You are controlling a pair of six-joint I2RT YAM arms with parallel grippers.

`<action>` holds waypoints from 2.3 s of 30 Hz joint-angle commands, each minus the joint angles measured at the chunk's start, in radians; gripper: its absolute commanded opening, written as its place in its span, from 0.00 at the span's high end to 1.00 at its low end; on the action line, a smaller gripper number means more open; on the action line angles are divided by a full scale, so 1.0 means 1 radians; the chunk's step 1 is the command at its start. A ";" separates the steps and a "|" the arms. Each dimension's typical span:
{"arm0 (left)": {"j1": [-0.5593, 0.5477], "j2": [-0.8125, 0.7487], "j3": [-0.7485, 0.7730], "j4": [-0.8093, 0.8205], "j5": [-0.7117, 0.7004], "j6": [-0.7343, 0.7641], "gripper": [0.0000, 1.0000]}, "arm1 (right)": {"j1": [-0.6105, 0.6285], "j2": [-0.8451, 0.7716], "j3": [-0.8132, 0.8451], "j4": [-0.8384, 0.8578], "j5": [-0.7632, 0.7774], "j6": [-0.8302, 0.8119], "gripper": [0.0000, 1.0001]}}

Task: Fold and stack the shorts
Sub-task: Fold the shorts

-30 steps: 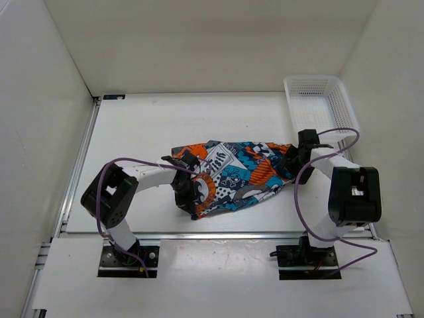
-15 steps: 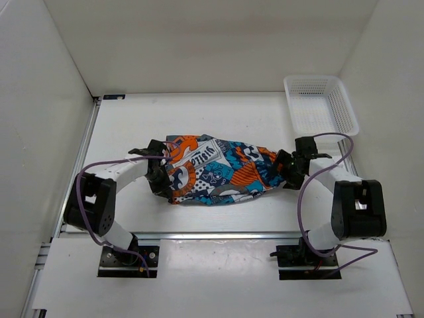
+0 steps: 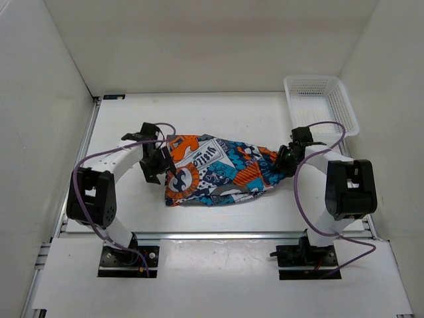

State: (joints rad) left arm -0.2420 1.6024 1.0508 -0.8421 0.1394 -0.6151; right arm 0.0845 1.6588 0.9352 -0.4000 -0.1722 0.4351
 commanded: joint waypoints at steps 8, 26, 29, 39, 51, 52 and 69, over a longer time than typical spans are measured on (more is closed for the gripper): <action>0.067 0.235 0.184 0.014 -0.026 0.040 0.89 | -0.003 0.003 0.040 0.014 0.065 0.011 1.00; 0.044 0.381 0.233 0.064 0.025 0.040 0.89 | 0.234 -0.085 0.443 -0.258 0.233 -0.102 1.00; 0.044 0.390 0.233 0.074 0.034 0.051 0.89 | 0.381 -0.016 0.549 -0.332 0.258 -0.102 1.00; 0.044 0.390 0.224 0.083 0.034 0.060 0.89 | 0.734 0.370 1.037 -0.517 0.396 -0.050 1.00; 0.075 0.337 0.206 0.083 0.034 0.060 0.89 | 0.876 0.556 1.257 -0.510 0.370 -0.041 1.00; 0.084 0.337 0.206 0.083 0.034 0.060 0.89 | 0.876 0.567 1.271 -0.501 0.370 -0.041 1.00; 0.297 0.241 0.253 0.005 0.014 0.100 0.89 | 0.827 0.410 1.010 -0.405 0.405 -0.041 1.00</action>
State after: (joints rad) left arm 0.0479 1.8568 1.2716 -0.8234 0.1562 -0.5385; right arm 0.9306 2.1582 1.9545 -0.8364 0.2077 0.3901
